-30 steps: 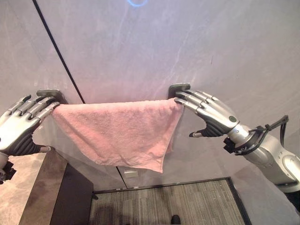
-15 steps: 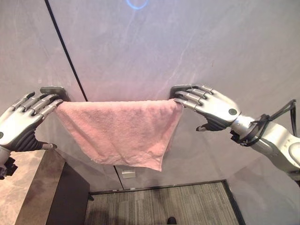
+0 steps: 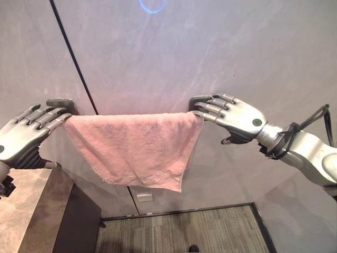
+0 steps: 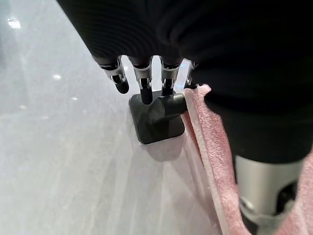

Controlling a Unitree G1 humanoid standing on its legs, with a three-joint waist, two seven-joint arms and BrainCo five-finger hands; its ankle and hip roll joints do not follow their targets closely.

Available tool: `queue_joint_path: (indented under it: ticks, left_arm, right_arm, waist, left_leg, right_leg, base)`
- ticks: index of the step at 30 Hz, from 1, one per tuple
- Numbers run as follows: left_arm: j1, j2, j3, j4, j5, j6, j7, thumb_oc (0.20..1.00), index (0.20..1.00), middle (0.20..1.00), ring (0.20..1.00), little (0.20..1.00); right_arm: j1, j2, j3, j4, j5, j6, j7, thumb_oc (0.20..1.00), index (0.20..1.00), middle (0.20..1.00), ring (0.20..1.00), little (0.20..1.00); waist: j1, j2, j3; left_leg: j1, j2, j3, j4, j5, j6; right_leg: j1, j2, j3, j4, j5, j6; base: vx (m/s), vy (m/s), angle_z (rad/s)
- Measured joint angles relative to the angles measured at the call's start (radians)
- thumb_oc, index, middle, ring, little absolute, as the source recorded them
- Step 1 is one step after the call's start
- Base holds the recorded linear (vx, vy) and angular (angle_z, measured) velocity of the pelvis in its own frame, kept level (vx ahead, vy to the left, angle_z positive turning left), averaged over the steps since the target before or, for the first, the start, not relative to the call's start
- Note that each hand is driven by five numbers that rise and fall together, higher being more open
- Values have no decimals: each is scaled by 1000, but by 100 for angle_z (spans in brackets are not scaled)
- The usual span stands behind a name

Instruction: Put brush and paste in cup on sink, flatten towel.

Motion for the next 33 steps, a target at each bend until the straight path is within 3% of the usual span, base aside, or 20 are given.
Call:
queue_joint_path:
  ticks: [9,16,19,22,25,26,27,33]
  left_arm:
    - [10,0,-5,12,15,-9,6,1000,1000,1000,1000,1000]
    - [11,-23,-21,29,47,-16,35,1000,1000,1000,1000,1000]
    - [2,-128,-23,75,62,-12,55,1000,1000,1000,1000,1000]
    - [15,-221,-124,276,98,56,52,1000,1000,1000,1000,1000]
    - [-133,-472,-230,389,4,90,108,1000,1000,1000,1000,1000]
    - [-133,-472,-230,389,4,90,108,1000,1000,1000,1000,1000]
    - [-152,-503,-302,386,-56,90,128,1000,1000,1000,1000,1000]
    - [-261,-555,-289,346,-239,77,231,1000,1000,1000,1000,1000]
  right_arm:
    - [65,11,-34,38,-46,0,-39,1000,1000,1000,1000,1000]
    - [191,27,-166,64,-56,15,-50,1000,1000,1000,1000,1000]
    - [315,44,-247,78,-77,29,-50,1000,1000,1000,1000,1000]
    - [439,83,-311,146,-81,56,-61,1000,1000,1000,1000,1000]
    - [524,206,-386,171,-51,87,-90,1000,1000,1000,1000,1000]
    - [524,206,-386,171,-51,87,-90,1000,1000,1000,1000,1000]
    - [511,245,-386,160,0,88,-113,1000,1000,1000,1000,1000]
    - [426,277,-398,143,132,114,-171,1000,1000,1000,1000,1000]
  waist:
    - [16,-6,-13]
    - [24,2,-23]
    - [19,12,-29]
    - [14,25,-23]
    - [8,33,-11]
    - [8,33,-11]
    - [6,22,-4]
    - [-4,16,-1]
  left_leg:
    - [2,-1,-3,0,-1,0]
    - [0,-1,-8,0,-1,0]
    - [-1,-1,-7,0,-1,1]
    - [-17,1,-8,0,0,0]
    - [-21,-1,-27,4,11,8]
    - [-21,-1,-27,4,11,8]
    - [-27,4,-25,0,11,7]
    - [-30,2,-24,2,14,5]
  right_leg:
    - [8,-1,-1,0,-3,-4]
    - [7,-3,-6,0,-4,-4]
    - [7,-2,-6,0,-5,-3]
    - [-9,-1,-7,0,-3,-5]
    - [-6,-2,-25,1,-3,-4]
    - [-6,-2,-25,1,-3,-4]
    - [-8,1,-24,0,-3,-5]
    - [-14,0,-24,0,-1,-6]
  base:
    - [1,-1,0]
    - [1,-2,1]
    - [0,0,0]
    - [0,0,0]
    - [-9,-13,15]
    - [-8,-15,11]
    - [-6,-11,-4]
    - [-1,-2,-1]
